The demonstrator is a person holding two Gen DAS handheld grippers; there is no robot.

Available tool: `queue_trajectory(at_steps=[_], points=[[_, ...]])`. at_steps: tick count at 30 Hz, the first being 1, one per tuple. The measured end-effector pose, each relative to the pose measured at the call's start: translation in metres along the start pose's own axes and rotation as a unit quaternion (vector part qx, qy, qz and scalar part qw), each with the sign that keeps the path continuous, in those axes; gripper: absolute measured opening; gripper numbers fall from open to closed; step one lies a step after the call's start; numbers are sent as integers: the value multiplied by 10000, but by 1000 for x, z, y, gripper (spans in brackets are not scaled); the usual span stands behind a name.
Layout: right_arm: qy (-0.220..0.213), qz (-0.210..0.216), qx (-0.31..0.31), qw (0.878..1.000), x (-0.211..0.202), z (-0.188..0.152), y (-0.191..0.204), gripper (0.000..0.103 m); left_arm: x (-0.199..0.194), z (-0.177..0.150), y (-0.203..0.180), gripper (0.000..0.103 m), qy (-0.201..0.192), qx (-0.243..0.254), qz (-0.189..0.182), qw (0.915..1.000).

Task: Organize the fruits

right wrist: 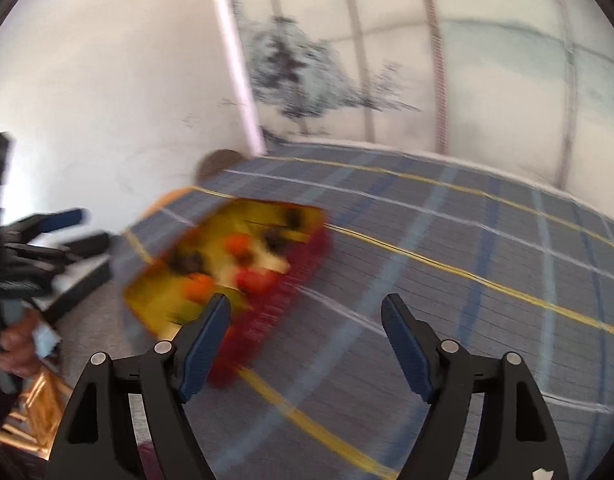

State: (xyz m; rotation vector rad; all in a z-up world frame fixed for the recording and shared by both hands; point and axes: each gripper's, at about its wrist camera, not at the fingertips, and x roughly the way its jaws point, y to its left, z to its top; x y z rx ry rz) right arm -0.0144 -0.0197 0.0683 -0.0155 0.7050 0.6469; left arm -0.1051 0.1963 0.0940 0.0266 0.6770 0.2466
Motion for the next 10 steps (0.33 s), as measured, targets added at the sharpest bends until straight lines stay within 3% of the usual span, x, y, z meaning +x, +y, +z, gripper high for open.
queue_trajectory(at_steps=[5, 8, 10], points=[[472, -884, 327, 9944, 4, -18, -87, 78, -2, 4, -11, 100, 35, 64, 16, 10000], [882, -1663, 844, 9785, 7, -36, -171, 78, -4, 7, -19, 100, 59, 148, 34, 9999], [942, -1771, 931, 9752, 6, -38, -186, 81, -4, 9, -23, 100, 104, 178, 61, 9998]])
